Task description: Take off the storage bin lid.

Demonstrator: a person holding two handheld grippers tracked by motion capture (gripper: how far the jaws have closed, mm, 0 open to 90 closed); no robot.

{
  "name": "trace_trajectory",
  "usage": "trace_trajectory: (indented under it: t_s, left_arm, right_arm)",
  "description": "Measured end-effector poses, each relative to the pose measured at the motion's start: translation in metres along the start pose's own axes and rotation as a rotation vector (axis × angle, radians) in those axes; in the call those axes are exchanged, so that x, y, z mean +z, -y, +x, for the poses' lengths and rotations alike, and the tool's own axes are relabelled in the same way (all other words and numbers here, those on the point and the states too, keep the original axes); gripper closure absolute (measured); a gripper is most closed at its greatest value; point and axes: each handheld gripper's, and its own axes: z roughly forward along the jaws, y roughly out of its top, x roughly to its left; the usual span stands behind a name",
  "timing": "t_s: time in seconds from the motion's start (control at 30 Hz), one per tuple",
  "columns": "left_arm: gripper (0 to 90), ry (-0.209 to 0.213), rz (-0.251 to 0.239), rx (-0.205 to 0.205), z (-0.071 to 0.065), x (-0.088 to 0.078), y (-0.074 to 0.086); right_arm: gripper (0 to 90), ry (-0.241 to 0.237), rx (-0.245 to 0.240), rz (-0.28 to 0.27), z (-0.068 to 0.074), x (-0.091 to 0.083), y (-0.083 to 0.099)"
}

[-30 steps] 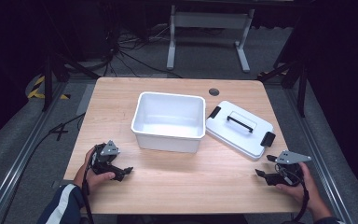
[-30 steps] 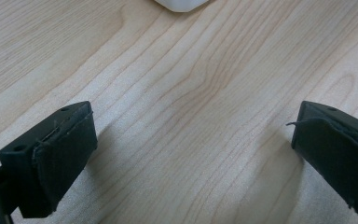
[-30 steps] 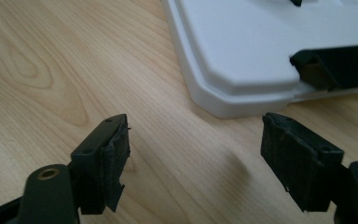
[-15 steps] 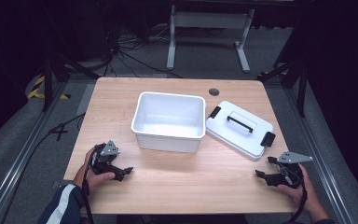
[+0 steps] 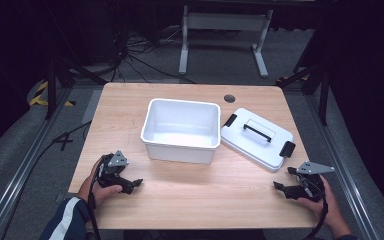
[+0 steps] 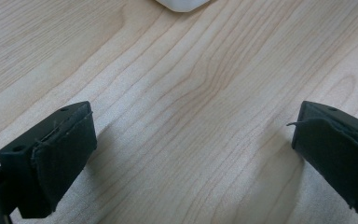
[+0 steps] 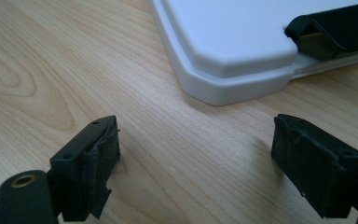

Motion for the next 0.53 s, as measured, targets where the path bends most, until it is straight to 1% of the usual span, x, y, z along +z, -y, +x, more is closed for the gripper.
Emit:
trace_trajectory:
  t_s: [0.53]
  left_arm:
    - [0.1,0.001,0.0,-0.004,-0.0001,0.0003,-0.0001]
  right_arm:
    - [15.0,-0.001,-0.002,0.002,-0.0004,0.0006,-0.0006]
